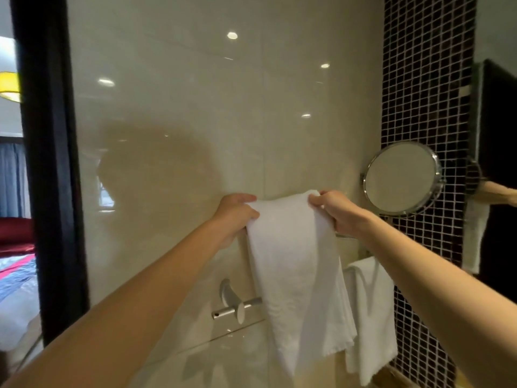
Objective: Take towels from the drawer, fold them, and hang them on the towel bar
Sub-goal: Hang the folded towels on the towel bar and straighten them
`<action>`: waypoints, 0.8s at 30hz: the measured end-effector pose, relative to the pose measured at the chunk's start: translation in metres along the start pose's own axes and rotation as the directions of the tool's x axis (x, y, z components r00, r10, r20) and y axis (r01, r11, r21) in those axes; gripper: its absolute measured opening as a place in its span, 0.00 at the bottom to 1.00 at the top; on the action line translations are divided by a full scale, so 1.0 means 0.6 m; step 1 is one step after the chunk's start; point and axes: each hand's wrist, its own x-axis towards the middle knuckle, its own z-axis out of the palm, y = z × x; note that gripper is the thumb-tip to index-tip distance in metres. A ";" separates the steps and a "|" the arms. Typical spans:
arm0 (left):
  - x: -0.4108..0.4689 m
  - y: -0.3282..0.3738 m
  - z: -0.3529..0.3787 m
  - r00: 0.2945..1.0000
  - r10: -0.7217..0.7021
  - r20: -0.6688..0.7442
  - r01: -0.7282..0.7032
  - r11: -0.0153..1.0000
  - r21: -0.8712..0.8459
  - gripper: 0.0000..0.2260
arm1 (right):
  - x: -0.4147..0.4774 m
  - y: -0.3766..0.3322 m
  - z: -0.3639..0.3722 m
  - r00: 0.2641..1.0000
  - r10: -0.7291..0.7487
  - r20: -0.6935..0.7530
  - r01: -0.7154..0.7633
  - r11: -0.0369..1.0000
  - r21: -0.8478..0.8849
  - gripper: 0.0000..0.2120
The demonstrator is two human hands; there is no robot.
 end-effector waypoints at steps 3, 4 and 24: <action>-0.003 -0.047 -0.003 0.996 -0.059 -0.071 0.062 0.997 0.038 0.15 | -0.002 0.052 0.010 0.999 0.035 -0.029 -0.036 0.999 -0.029 0.08; -0.002 -0.063 -0.004 0.994 -0.071 -0.087 0.079 0.994 0.082 0.14 | -0.004 0.069 0.014 0.999 0.052 -0.015 -0.052 0.998 -0.023 0.06; -0.053 -0.203 0.045 0.999 -0.049 0.020 -0.002 0.343 0.939 0.13 | -0.024 0.236 0.030 0.992 0.104 -0.066 -0.121 0.916 -0.382 0.11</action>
